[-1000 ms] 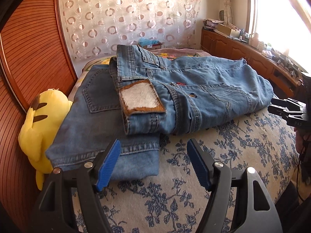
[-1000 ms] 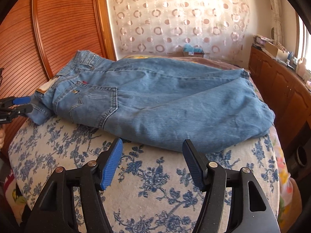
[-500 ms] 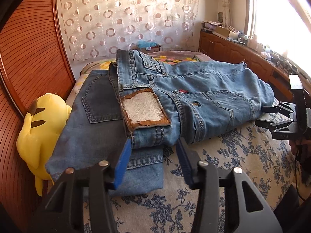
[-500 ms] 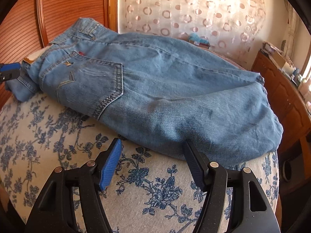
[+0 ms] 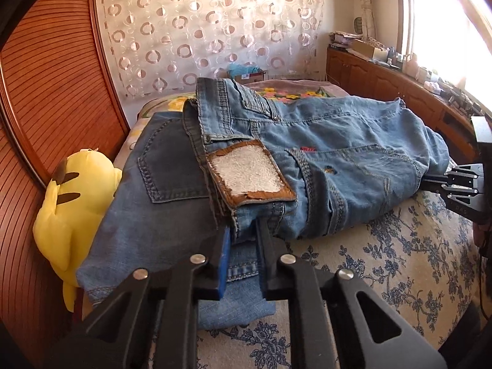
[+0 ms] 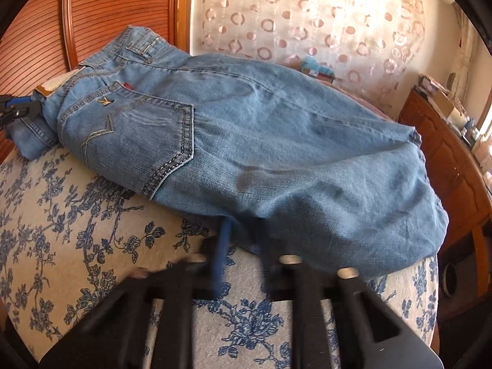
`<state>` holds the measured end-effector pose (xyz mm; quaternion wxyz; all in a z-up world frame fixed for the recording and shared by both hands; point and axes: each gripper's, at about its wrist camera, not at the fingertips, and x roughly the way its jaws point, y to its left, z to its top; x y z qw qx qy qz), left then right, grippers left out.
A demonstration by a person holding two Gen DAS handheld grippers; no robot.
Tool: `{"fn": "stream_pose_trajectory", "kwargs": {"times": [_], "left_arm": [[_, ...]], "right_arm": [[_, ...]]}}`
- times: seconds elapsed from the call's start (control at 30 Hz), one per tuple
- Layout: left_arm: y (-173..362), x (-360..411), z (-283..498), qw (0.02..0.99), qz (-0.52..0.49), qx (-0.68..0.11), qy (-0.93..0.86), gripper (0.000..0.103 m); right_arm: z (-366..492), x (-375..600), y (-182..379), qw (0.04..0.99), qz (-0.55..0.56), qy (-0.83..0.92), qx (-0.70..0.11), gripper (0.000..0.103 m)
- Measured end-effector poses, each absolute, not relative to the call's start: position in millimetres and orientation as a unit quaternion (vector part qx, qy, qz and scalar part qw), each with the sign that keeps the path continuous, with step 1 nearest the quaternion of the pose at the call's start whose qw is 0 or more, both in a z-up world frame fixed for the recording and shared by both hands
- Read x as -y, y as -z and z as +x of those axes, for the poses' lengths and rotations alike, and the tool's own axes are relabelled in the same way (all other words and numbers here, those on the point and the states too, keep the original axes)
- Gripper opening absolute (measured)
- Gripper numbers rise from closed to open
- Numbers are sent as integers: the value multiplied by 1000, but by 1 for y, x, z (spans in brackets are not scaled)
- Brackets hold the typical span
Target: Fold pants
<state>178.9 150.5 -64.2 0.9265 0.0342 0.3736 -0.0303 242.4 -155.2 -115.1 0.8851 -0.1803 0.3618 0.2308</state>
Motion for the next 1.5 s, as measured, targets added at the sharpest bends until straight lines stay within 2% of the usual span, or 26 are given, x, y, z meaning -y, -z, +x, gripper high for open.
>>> {"fn": "stream_pose_trajectory", "kwargs": {"times": [0.1, 0.23, 0.27, 0.3, 0.37, 0.67, 0.73, 0.77, 0.8, 0.87, 1.2, 1.23, 1.27, 1.3, 1.37, 1.43, 1.5], "left_arm": [[57, -149, 179, 929, 37, -366, 34, 10], [54, -144, 179, 930, 46, -364, 34, 10], [54, -144, 180, 930, 47, -364, 33, 9], [54, -144, 180, 930, 47, -362, 33, 9], [53, -146, 181, 933, 39, -357, 36, 7], [22, -134, 187, 944, 35, -325, 36, 3], [16, -132, 187, 946, 37, -320, 36, 2], [14, -131, 186, 947, 38, -318, 36, 2], [13, -130, 186, 947, 39, -316, 35, 2], [10, -130, 185, 949, 38, -311, 31, 2], [-13, -121, 188, 956, 33, -290, 32, 1], [-16, -119, 190, 957, 34, -288, 32, 1], [-18, -118, 191, 957, 34, -286, 31, 1], [-22, -116, 193, 958, 36, -284, 32, 1], [-28, -113, 196, 959, 38, -281, 30, 1], [-32, -110, 202, 959, 42, -279, 27, 1], [-35, -109, 207, 959, 43, -281, 27, 1]], "right_arm": [[242, 154, 114, 883, -186, -238, -358, 2], [241, 155, 113, 882, -177, -245, -361, 4], [240, 154, 113, 881, -173, -250, -361, 15], [238, 152, 113, 881, -172, -255, -360, 35], [235, 147, 114, 880, -177, -261, -357, 56], [252, 128, 118, 877, -204, -241, -362, 60], [258, 131, 116, 878, -191, -237, -368, 46], [260, 133, 115, 880, -190, -229, -369, 19], [261, 135, 114, 881, -192, -223, -370, 3], [263, 143, 110, 879, -178, -235, -374, 0], [257, 169, 84, 889, -128, -268, -348, 0], [253, 166, 85, 889, -130, -271, -346, 2], [251, 162, 86, 889, -135, -270, -344, 15], [250, 159, 87, 890, -138, -270, -341, 39], [246, 150, 92, 890, -144, -276, -335, 61], [244, 142, 97, 887, -156, -280, -333, 64], [244, 132, 103, 883, -172, -281, -333, 72]]}}
